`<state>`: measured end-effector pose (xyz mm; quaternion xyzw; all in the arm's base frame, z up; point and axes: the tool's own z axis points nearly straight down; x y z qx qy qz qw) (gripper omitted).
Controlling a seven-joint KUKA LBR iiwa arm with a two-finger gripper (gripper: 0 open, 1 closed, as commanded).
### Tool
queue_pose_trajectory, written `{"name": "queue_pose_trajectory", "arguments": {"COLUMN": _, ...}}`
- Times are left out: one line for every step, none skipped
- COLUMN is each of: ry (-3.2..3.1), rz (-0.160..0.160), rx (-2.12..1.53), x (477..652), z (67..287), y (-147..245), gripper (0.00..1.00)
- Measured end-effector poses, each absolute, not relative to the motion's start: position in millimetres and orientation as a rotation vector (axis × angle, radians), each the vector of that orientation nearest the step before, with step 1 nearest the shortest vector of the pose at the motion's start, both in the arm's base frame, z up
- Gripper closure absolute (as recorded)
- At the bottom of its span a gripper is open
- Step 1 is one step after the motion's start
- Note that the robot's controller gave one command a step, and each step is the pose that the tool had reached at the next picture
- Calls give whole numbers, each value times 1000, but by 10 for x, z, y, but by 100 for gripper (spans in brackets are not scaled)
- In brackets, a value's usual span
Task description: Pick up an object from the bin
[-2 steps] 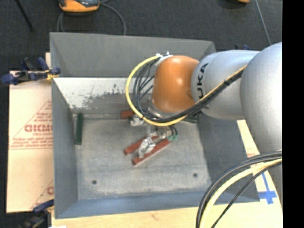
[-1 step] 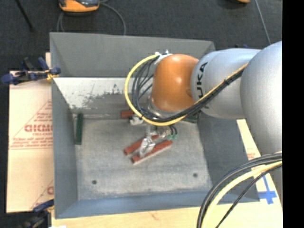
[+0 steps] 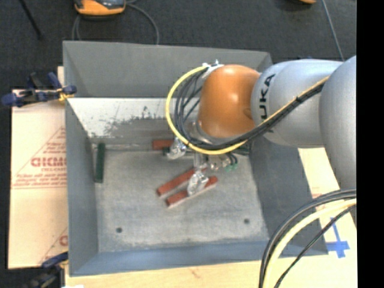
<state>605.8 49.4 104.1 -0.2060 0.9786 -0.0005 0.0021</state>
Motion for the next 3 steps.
{"name": "queue_pose_trajectory", "arguments": {"ry": 3088, "rz": -3, "rx": -539, "x": 6167, "z": 773, "y": 389, "gripper": 0}}
{"name": "queue_pose_trajectory", "arguments": {"ry": 3089, "rz": -3, "rx": -540, "x": 6140, "z": 835, "y": 410, "gripper": 100}}
{"name": "queue_pose_trajectory", "arguments": {"ry": 3090, "rz": -3, "rx": -540, "x": 6140, "z": 835, "y": 410, "gripper": 100}}
